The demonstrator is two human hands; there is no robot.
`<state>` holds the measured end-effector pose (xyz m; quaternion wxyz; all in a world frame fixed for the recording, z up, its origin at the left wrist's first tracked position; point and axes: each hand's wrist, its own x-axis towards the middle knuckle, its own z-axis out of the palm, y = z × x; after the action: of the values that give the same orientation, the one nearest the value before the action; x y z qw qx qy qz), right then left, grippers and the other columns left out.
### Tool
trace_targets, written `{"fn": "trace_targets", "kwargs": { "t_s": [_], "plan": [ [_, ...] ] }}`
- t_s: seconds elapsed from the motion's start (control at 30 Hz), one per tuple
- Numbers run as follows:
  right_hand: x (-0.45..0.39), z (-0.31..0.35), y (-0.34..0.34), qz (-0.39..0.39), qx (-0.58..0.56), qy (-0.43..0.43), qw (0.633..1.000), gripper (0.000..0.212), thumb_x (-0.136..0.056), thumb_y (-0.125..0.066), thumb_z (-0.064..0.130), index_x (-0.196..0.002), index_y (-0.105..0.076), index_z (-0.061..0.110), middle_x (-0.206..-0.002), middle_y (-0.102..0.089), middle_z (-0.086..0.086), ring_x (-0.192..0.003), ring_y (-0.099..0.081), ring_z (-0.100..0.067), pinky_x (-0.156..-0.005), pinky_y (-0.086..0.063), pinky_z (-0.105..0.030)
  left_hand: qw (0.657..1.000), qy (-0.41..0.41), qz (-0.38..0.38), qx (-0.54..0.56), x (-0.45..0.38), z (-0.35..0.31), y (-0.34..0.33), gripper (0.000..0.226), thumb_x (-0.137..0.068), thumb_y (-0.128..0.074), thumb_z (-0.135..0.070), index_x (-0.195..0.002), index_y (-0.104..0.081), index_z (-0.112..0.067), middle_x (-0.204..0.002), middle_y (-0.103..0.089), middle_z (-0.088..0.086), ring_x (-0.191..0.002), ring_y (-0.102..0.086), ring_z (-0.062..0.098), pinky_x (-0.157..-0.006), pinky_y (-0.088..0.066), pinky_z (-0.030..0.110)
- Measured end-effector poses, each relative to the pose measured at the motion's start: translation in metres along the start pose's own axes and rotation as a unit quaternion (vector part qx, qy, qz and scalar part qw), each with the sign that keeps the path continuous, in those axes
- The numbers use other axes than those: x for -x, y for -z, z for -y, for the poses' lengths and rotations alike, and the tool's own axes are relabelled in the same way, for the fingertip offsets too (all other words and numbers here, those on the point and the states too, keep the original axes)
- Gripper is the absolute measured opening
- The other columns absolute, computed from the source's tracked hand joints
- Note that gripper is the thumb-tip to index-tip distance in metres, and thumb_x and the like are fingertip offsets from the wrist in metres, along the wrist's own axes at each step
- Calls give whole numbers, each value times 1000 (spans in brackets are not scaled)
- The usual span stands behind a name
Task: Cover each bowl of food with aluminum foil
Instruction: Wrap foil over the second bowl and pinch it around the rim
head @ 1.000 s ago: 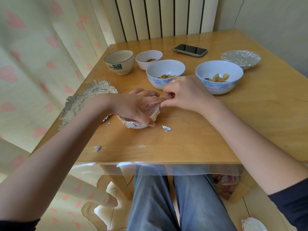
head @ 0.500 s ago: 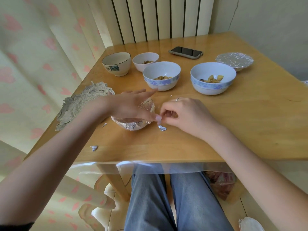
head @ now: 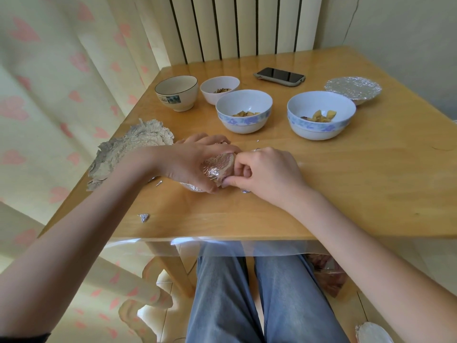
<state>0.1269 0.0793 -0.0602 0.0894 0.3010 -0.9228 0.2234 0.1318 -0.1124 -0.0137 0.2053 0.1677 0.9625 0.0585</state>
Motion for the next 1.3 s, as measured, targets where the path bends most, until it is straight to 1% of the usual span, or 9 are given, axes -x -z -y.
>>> {"fn": "trace_targets", "kwargs": {
  "t_s": [0.13,0.33,0.53,0.7,0.83,0.97,1.13,1.23,1.3],
  "plan": [
    [0,-1,0,-10,1,-10,1000,40,-73,-65,65,-87,-61,28,-80,-62,10,-86,-59,-13,-64,-35,-27,1000,8,-3,-4,-2,2,-1,98,-44,-49,-73,-136,-17,-63,-152,-7,-27,-144,1,9,-117,-14,54],
    [-2,-5,-2,6,-4,30,1000,35,-80,-63,57,-94,-64,25,-76,-64,10,-78,-57,-11,-62,-36,-26,1000,16,3,0,-2,1,-1,99,-43,-50,-71,-136,-19,-60,-152,-7,-27,-143,1,8,-116,-15,54],
    [-13,-7,5,29,10,51,998,29,-78,-64,57,-78,-57,29,-70,-54,12,-72,-49,-10,-61,-30,-26,1000,15,6,-2,0,0,-1,96,-48,-55,-68,-134,-14,-64,-151,-7,-29,-143,2,6,-116,-14,55],
    [-25,-10,13,35,44,102,993,35,-74,-67,58,-65,-54,27,-62,-50,10,-66,-47,-11,-51,-26,-21,1000,9,20,4,2,0,0,85,-49,-49,-86,-121,-7,-78,-154,-1,-29,-145,8,7,-118,-7,52],
    [-35,-16,15,40,61,107,992,45,-73,-68,58,-55,-53,20,-51,-48,5,-59,-47,-16,-52,-28,-29,999,22,33,38,4,-6,3,74,-53,-36,-88,-120,-6,-81,-156,2,-30,-143,13,-1,-118,2,50],
    [-43,-16,15,54,54,108,991,53,-64,-72,63,-50,-52,15,-42,-39,6,-51,-41,-13,-51,-31,-28,1000,23,16,15,2,-3,2,95,-53,-37,-84,-142,-15,-61,-155,-2,-28,-145,10,5,-118,-3,53],
    [-40,-19,20,73,41,98,992,51,-62,-71,65,-58,-60,16,-51,-53,7,-58,-50,-10,-52,-31,-27,996,54,-37,52,2,-9,-3,73,-56,-49,-81,-126,-30,-67,-148,-21,-22,-142,-8,12,-115,-18,51],
    [-24,-22,22,71,43,62,995,47,-65,-68,67,-66,-63,21,-60,-58,10,-65,-54,-9,-54,-35,-25,992,97,-73,42,1,-17,-6,65,-77,-61,-67,-135,-37,-53,-147,-27,-9,-138,-17,26,-111,-23,46],
    [-9,-21,21,60,35,32,997,40,-71,-66,64,-71,-63,24,-63,-57,12,-69,-52,-9,-56,-36,-25,989,125,-78,18,3,-21,-5,77,-75,-51,-75,-144,-31,-47,-150,-25,-5,-138,-18,30,-111,-23,46]
  ]
}}
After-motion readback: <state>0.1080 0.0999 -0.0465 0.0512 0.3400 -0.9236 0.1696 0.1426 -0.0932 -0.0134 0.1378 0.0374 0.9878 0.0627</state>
